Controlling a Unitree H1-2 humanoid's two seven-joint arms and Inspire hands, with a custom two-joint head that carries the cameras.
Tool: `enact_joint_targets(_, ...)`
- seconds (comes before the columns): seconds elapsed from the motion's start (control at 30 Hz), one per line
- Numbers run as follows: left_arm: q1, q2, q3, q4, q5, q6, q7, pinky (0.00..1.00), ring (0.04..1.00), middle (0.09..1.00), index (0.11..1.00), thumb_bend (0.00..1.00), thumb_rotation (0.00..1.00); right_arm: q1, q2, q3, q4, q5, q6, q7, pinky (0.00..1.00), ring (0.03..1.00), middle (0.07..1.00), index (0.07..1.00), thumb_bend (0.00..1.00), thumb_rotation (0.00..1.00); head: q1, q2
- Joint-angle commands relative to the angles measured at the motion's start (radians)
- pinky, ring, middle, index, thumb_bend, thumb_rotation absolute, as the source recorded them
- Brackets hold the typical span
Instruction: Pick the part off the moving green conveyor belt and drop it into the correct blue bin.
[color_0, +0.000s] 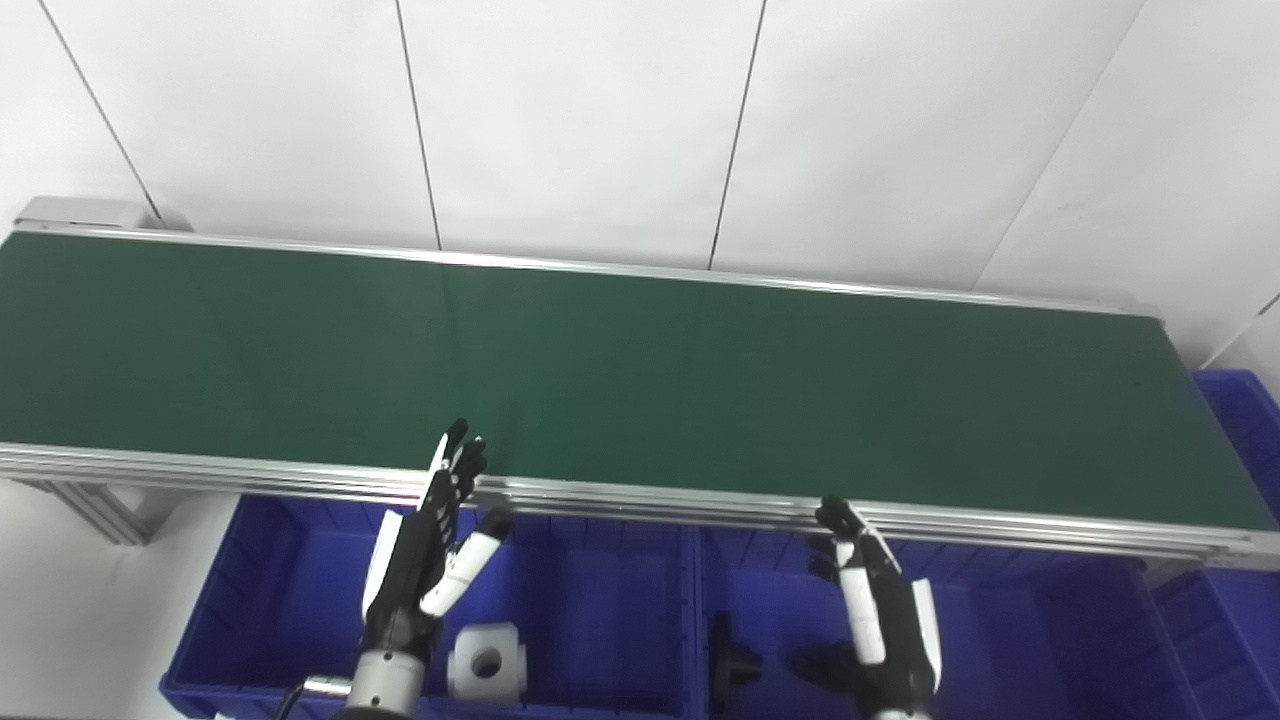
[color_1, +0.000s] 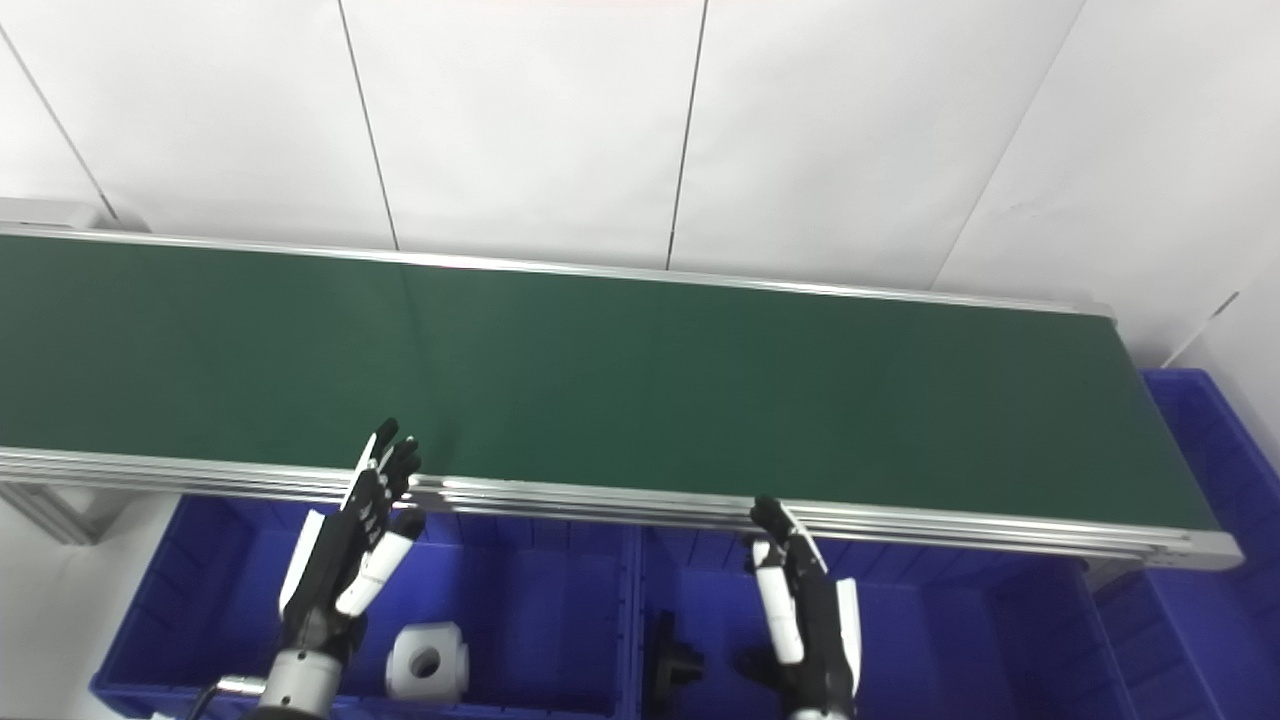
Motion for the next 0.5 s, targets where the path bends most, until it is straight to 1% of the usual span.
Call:
enact_joint_targets(0.0,-0.020,0.003,-0.009,-0.019,0.020,-0.043,0.008,0.96,0.941,0.970,0.992,0.62,0.79,-0.011,0.004,0.003,-0.013,0.006,-0.067,0.002,0.79,0.818,0.864,0.860,0.92,1.00,-0.003,-0.003)
enact_joint_targets(0.07,-0.030,0.000,-0.007,-0.005,0.035,-0.047,0.019,0.96,0.947,0.978,0.992,0.63,0.80,-0.023,0.003,0.002,0.001,0.005,-0.068,0.000,0.79,0.822,0.867,0.864,0.93,1.00,-0.001,-0.004)
enact_joint_targets(0.13,-0.049,-0.007,-0.003,0.026,0.049,-0.058,0.034,0.98,0.959,0.992,0.988,0.64,0.83,-0.045,-0.002,-0.003,0.027,0.008,-0.072,-0.002,0.80,0.832,0.878,0.880,0.94,1.00,0.010,-0.013)
enact_joint_targets(0.3,-0.096,-0.016,0.009,0.127,0.059,-0.129,0.073,1.00,0.998,1.000,0.994,0.65,0.87,-0.111,-0.021,-0.013,0.125,-0.001,-0.112,-0.011,0.80,0.836,0.884,0.886,0.93,1.00,0.028,-0.038)
enact_joint_targets(0.4,-0.102,-0.012,0.017,0.152,0.053,-0.170,0.085,1.00,1.000,1.000,1.000,0.65,0.89,-0.127,-0.027,-0.007,0.150,-0.014,-0.131,-0.013,0.81,0.837,0.892,0.890,0.94,1.00,0.034,-0.045)
enact_joint_targets(0.47,-0.098,-0.010,0.020,0.150,0.049,-0.180,0.083,1.00,1.000,1.000,1.000,0.66,0.89,-0.126,-0.028,-0.002,0.149,-0.019,-0.135,-0.015,0.80,0.836,0.894,0.889,0.95,1.00,0.036,-0.046)
